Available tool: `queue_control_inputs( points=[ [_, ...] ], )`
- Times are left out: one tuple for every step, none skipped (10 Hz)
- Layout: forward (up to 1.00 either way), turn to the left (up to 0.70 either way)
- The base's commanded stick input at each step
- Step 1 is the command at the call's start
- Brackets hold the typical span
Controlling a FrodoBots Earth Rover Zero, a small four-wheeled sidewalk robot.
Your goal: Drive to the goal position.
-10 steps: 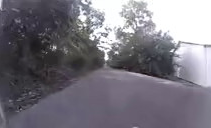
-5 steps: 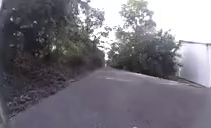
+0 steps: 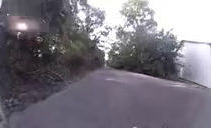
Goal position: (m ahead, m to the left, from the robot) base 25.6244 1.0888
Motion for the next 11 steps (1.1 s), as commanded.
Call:
queue_control_inputs(
  points=[
    [0.7, 0.0],
    [0.7, 0.0],
    [0.7, 0.0],
    [0.7, 0.0],
    [0.7, 0.0],
    [0.7, 0.0],
    [0.7, 0.0],
    [0.7, 0.05],
    [0.7, 0.19],
    [0.7, 0.26],
    [0.7, 0.34]
  ],
)
